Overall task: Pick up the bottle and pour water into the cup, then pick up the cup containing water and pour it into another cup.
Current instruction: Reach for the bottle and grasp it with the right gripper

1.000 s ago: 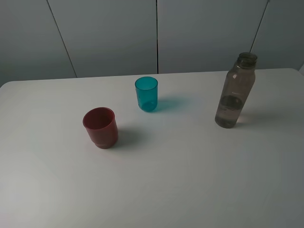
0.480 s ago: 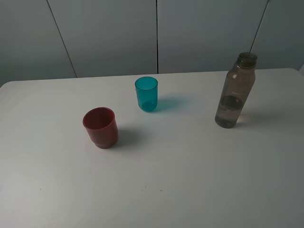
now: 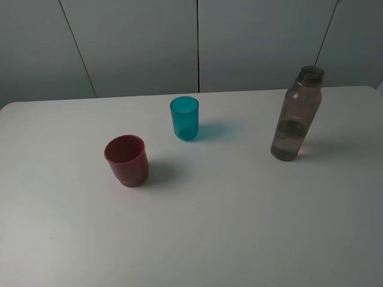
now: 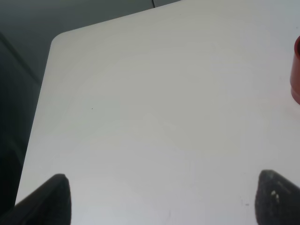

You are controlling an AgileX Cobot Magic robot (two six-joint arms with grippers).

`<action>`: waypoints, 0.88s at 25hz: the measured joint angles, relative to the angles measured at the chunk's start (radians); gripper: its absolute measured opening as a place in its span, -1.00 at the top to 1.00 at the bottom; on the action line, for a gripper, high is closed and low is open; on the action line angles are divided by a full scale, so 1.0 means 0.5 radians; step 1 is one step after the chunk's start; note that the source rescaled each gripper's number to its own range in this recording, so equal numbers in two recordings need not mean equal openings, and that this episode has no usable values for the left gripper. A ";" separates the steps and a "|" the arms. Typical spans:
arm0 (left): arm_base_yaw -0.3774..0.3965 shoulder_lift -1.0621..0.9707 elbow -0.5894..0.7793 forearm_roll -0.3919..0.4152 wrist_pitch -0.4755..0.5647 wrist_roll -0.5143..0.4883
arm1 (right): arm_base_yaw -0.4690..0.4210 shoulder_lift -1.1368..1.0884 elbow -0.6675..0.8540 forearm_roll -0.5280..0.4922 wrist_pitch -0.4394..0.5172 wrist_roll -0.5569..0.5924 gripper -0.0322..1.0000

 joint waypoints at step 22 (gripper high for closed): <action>0.000 0.000 0.000 0.000 0.000 0.000 | 0.542 1.340 0.051 0.096 -1.149 -0.244 -0.99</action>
